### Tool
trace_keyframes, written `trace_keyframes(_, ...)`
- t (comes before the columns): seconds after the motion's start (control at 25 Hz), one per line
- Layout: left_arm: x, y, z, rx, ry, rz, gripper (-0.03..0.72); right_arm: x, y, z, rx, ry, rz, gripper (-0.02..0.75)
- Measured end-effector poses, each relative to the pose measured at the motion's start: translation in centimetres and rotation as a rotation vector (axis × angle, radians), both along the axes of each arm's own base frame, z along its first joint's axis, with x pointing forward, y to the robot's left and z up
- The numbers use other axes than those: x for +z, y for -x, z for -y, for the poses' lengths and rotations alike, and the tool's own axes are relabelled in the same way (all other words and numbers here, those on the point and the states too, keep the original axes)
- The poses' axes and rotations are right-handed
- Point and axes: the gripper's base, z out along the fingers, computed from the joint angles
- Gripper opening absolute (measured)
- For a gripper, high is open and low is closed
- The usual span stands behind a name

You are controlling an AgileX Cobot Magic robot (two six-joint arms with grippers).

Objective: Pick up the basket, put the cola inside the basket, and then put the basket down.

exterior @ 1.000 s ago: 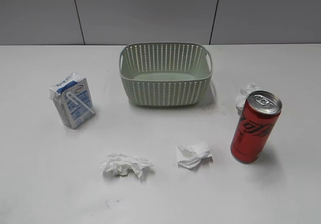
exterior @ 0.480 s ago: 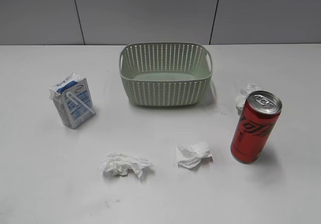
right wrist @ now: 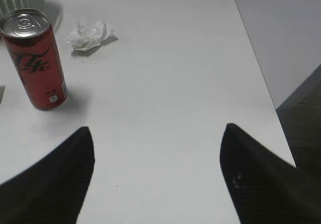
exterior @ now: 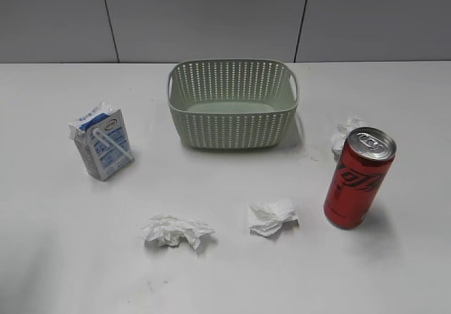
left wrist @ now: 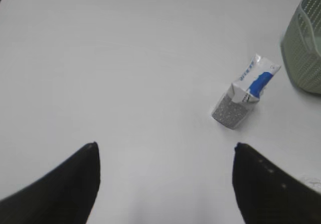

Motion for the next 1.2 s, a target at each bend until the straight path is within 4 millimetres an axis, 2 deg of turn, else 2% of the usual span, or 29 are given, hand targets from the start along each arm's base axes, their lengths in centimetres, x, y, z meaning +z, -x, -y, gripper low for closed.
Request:
trace_keyframes(0.16,0.4,-5.4,0.9,-0.035,0.042,-0.099,0.607,0.0,0.0,0.0,0.000,0.000,0.000,0.592)
trace_keyframes(0.28,0.6,-9.2,2.3,-0.094,0.054,-0.169,0.597,0.0,0.0,0.0,0.000,0.000,0.000,0.592)
trace_keyframes(0.4,0.8,-12.8,4.9,-0.176,0.046,-0.211,0.591,0.0,0.0,0.0,0.000,0.000,0.000,0.592)
trace_keyframes(0.56,0.1,-17.0,9.8,-0.301,0.026,-0.267,0.587,0.0,0.0,0.0,-0.001,-0.001,0.001,0.592)
trace_keyframes(0.76,-2.3,-20.8,15.9,-0.382,-0.015,-0.392,0.583,0.0,0.0,0.0,-0.001,-0.002,0.001,0.592)
trace_keyframes(0.92,-4.4,-23.4,19.8,-0.371,-0.077,-0.431,0.583,0.0,0.0,0.0,-0.001,-0.002,0.001,0.592)
trace_keyframes(1.04,-6.0,-25.1,21.6,-0.336,-0.084,-0.442,0.583,0.0,0.0,0.0,-0.001,-0.001,0.001,0.592)
trace_keyframes(1.2,-8.5,-26.9,22.7,-0.286,-0.070,-0.476,0.583,0.0,0.0,0.0,-0.002,0.001,0.001,0.592)
